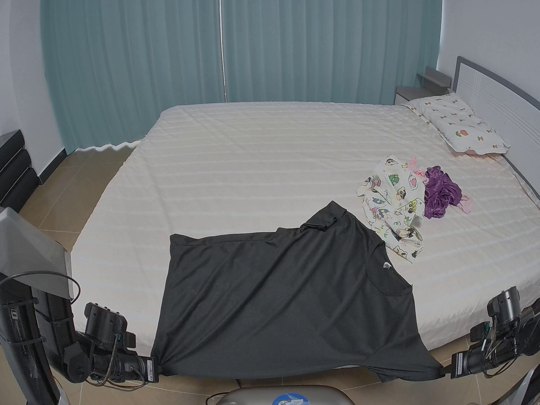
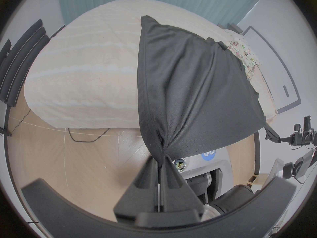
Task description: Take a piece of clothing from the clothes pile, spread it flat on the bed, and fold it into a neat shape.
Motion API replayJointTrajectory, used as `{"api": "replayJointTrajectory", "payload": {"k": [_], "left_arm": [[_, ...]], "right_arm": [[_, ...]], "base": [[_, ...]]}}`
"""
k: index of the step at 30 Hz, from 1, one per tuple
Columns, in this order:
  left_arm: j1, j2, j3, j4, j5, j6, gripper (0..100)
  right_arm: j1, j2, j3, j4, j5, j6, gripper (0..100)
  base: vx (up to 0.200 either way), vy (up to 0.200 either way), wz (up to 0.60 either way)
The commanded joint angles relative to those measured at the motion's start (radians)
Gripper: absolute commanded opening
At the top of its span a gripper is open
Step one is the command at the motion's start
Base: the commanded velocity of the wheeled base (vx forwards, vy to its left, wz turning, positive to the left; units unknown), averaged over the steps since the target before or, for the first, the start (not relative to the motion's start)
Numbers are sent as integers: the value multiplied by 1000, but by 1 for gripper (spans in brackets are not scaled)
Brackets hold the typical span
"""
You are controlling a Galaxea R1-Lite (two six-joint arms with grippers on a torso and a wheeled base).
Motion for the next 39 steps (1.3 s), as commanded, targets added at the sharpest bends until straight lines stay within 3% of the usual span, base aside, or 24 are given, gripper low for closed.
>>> {"api": "replayJointTrajectory", "payload": {"k": [1, 5, 9, 10, 11, 15, 27, 39], "left_arm": [[-3, -74, -89, 31, 0, -128, 0], [-2, -129, -181, 185, -1, -169, 0], [-2, -310, -425, 599, -18, -287, 0], [-2, -317, -445, 628, -18, -297, 0], [1, -342, -546, 782, -20, -335, 0], [6, -347, -690, 984, -21, -390, 0], [17, -325, -735, 1012, -18, -490, 0], [40, -225, -781, 999, -17, -519, 0]], "right_arm": [[0, -82, -67, -2, 24, 6, 0], [2, -88, -127, -2, 26, 44, 0], [7, -72, -237, -3, 44, 89, 0], [7, -71, -242, -3, 44, 92, 0], [10, -69, -271, -3, 44, 107, 0], [13, -69, -337, -3, 46, 135, 0], [17, -66, -465, -2, 43, 161, 0], [37, 3, -541, -5, 37, 162, 0]], "base": [[0, 0, 0], [0, 0, 0], [0, 0, 0], [0, 0, 0], [0, 0, 0], [0, 0, 0], [0, 0, 0], [0, 0, 0]]}}
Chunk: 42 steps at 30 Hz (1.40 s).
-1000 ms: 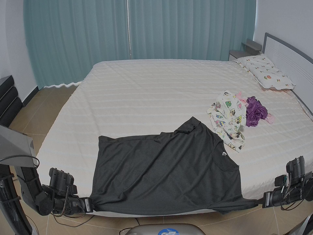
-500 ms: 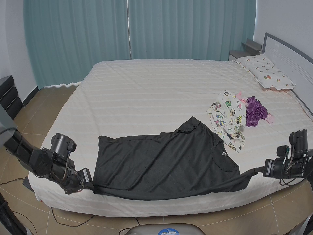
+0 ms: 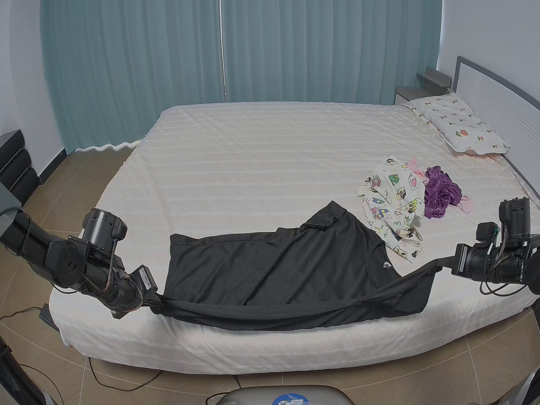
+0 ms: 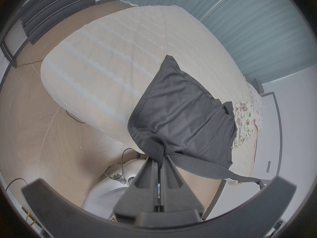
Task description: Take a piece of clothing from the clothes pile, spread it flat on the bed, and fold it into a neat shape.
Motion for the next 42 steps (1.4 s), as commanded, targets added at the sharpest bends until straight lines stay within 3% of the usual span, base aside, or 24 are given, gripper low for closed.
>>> {"api": "replayJointTrajectory", "payload": {"k": [1, 5, 15, 23, 31, 42], "left_arm": [[15, 82, -65, -5, 1, -43, 0], [35, 144, -138, -5, 1, -86, 0], [43, 282, -258, 3, 14, -84, 0], [40, 346, -338, 9, 21, -89, 0], [32, 437, -430, 10, 107, -90, 0], [31, 480, -548, 175, 135, -92, 0]], "right_arm": [[9, 62, -66, -2, -4, 2, 0], [14, 109, -124, -2, -10, 19, 0], [31, 278, -222, -10, -33, 24, 0], [42, 367, -264, -121, -60, 128, 0], [52, 422, -261, -131, -56, 139, 0], [54, 411, -258, -131, -56, 142, 0]], "base": [[0, 0, 0], [0, 0, 0], [0, 0, 0], [0, 0, 0], [0, 0, 0], [0, 0, 0]]}}
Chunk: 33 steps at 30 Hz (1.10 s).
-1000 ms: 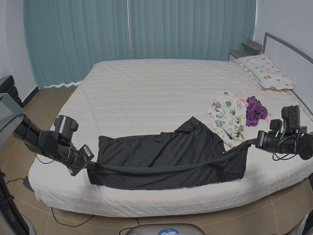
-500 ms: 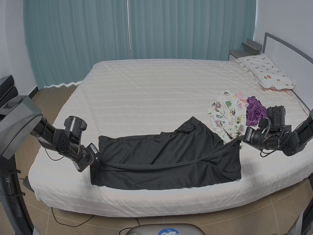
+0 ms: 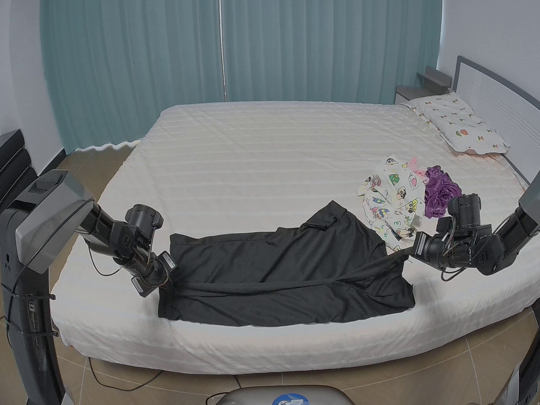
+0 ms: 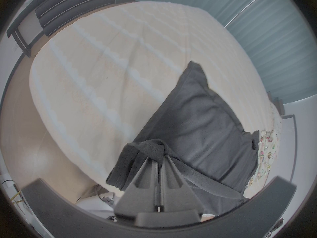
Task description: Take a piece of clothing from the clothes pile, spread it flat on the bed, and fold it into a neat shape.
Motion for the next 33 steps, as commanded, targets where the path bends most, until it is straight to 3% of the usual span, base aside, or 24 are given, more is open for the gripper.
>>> {"api": "replayJointTrajectory", "payload": {"k": [1, 2, 3, 12, 21, 25, 26, 29, 33], "left_arm": [[-1, 19, -32, 14, 2, -1, 0], [-3, 19, -34, 12, 2, -1, 0], [-3, 19, -34, 12, 2, -2, 100], [3, 8, -21, 14, -13, -30, 100], [20, -75, 89, 0, -85, -33, 100], [20, -89, 134, -12, -90, -33, 100], [20, -90, 146, -28, -97, -31, 100], [19, -96, 171, -60, -103, -33, 100], [16, -110, 172, -64, -105, -36, 100]], "right_arm": [[2, -4, 0, 0, 1, 1, 0], [2, -4, -3, 0, 1, 17, 0], [2, -7, -3, 0, 1, 24, 0], [0, -58, 80, 14, 11, 50, 0], [3, -158, 239, 127, 117, 46, 0], [2, -92, 270, 120, 116, 21, 0], [2, -78, 277, 123, 113, 1, 100], [-11, -63, 282, 118, 114, -57, 100], [-32, -66, 250, 115, 120, -56, 100]], "base": [[0, 0, 0], [0, 0, 0], [0, 0, 0], [0, 0, 0], [0, 0, 0], [0, 0, 0], [0, 0, 0], [0, 0, 0], [0, 0, 0]]}}
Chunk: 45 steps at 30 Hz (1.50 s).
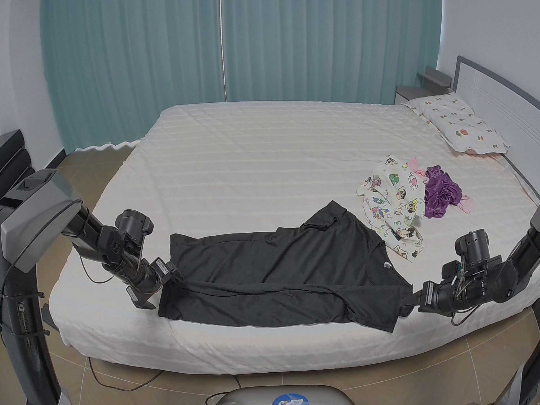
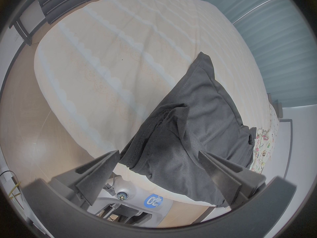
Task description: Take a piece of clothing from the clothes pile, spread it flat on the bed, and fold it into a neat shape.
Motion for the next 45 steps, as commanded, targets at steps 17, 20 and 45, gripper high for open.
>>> {"api": "replayJointTrajectory", "payload": {"k": [17, 20, 45], "left_arm": [[-9, -52, 28, -11, -71, -61, 100], [-9, -55, 31, -40, -71, -83, 100], [-9, -81, 133, -146, -73, -83, 100]], "right_arm": [[-41, 114, -80, -180, 8, 165, 100], [-41, 131, -71, -212, 11, 166, 100], [-12, 186, -22, -242, 28, 146, 100]], "base": [[0, 0, 0], [0, 0, 0], [88, 0, 0]]}}
